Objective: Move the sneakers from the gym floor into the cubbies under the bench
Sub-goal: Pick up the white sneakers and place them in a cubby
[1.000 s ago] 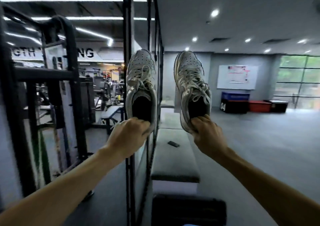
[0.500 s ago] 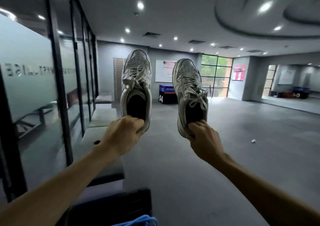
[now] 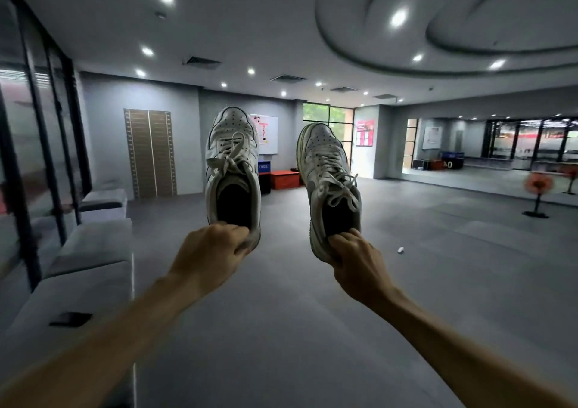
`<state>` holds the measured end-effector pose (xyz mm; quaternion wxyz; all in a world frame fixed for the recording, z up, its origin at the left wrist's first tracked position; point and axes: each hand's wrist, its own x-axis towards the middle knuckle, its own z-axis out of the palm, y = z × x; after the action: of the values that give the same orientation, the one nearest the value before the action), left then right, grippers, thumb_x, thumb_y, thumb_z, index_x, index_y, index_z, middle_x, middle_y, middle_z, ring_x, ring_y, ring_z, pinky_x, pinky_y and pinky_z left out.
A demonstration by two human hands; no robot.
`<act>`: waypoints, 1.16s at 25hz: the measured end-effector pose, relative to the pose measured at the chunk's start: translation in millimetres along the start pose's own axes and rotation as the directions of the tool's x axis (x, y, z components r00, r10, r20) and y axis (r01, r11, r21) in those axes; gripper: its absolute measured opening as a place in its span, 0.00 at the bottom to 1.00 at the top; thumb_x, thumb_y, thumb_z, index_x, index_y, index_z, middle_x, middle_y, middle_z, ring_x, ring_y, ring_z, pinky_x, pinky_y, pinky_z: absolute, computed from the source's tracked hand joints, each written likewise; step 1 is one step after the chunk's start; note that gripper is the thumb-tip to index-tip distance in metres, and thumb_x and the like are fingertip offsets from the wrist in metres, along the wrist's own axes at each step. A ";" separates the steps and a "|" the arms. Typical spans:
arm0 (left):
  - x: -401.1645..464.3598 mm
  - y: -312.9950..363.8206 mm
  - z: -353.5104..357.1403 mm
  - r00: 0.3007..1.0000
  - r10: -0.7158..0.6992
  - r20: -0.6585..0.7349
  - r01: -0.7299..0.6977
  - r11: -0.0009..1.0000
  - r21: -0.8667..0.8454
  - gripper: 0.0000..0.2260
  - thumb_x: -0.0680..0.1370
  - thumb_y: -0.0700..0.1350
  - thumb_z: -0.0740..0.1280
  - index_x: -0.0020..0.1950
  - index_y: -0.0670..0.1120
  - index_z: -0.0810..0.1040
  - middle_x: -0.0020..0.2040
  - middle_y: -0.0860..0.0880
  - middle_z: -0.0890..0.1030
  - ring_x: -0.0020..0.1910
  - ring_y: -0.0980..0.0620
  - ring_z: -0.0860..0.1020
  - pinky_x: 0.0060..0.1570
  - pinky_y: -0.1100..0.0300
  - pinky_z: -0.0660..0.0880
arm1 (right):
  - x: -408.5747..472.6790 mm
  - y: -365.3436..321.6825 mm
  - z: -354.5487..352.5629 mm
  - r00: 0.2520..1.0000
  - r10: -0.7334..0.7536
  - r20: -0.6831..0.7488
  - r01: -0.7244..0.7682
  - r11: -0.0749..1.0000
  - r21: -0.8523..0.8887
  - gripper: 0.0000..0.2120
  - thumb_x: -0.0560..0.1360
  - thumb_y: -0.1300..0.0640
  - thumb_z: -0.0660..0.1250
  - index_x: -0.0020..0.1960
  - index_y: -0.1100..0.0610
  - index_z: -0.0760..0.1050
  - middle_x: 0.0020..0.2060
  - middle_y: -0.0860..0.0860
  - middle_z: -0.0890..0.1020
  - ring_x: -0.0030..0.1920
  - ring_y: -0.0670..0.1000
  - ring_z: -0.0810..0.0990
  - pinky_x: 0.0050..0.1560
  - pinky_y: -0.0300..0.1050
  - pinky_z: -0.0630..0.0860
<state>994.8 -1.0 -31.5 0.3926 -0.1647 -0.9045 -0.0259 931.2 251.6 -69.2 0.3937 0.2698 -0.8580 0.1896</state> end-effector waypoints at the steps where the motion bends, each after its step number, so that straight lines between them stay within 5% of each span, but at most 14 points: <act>1: 19.9 -7.6 19.0 1.000 0.003 -0.006 -0.003 1.000 -0.006 0.11 0.72 0.47 0.71 0.35 0.46 0.72 0.33 0.48 0.78 0.31 0.45 0.77 0.30 0.59 0.70 | 14.7 15.8 11.4 1.000 0.013 -0.004 -0.013 1.000 -0.015 0.11 0.65 0.68 0.69 0.33 0.57 0.69 0.33 0.54 0.76 0.39 0.60 0.75 0.28 0.43 0.63; 5: 83.6 -31.6 92.5 1.000 0.012 -0.020 -0.012 1.000 -0.015 0.12 0.70 0.46 0.73 0.34 0.45 0.71 0.33 0.46 0.78 0.32 0.40 0.77 0.30 0.57 0.70 | 63.6 80.3 55.9 1.000 0.022 -0.007 -0.022 0.999 -0.042 0.07 0.66 0.67 0.68 0.35 0.59 0.71 0.35 0.54 0.77 0.43 0.60 0.75 0.29 0.48 0.69; 19: 354.0 -127.2 412.6 1.000 0.028 0.005 -0.028 0.999 -0.027 0.14 0.71 0.44 0.72 0.32 0.46 0.68 0.31 0.47 0.75 0.29 0.43 0.75 0.29 0.60 0.65 | 279.1 382.4 277.4 0.995 0.069 -0.069 -0.074 0.994 -0.083 0.11 0.63 0.70 0.69 0.32 0.59 0.68 0.31 0.53 0.75 0.40 0.59 0.74 0.28 0.43 0.63; 24: 437.3 -191.0 520.9 1.000 -0.023 0.017 0.024 1.000 -0.009 0.13 0.71 0.46 0.72 0.34 0.47 0.69 0.32 0.48 0.75 0.30 0.44 0.75 0.29 0.56 0.72 | 355.3 469.6 379.7 0.998 0.061 -0.036 -0.063 0.995 -0.075 0.10 0.63 0.70 0.68 0.33 0.60 0.69 0.31 0.53 0.75 0.40 0.59 0.74 0.28 0.43 0.65; 29: 529.7 -271.5 614.9 0.999 -0.032 -0.008 0.033 0.999 0.021 0.11 0.70 0.46 0.73 0.35 0.44 0.73 0.33 0.47 0.76 0.30 0.44 0.76 0.29 0.59 0.68 | 449.4 538.4 485.3 0.998 0.050 -0.038 -0.052 0.997 -0.057 0.16 0.62 0.71 0.69 0.31 0.57 0.64 0.30 0.53 0.75 0.38 0.59 0.74 0.28 0.43 0.63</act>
<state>139.3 -2.0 -52.9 0.3972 -0.1456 -0.9058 -0.0232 78.6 271.0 -80.3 0.4120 0.2327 -0.8624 0.1798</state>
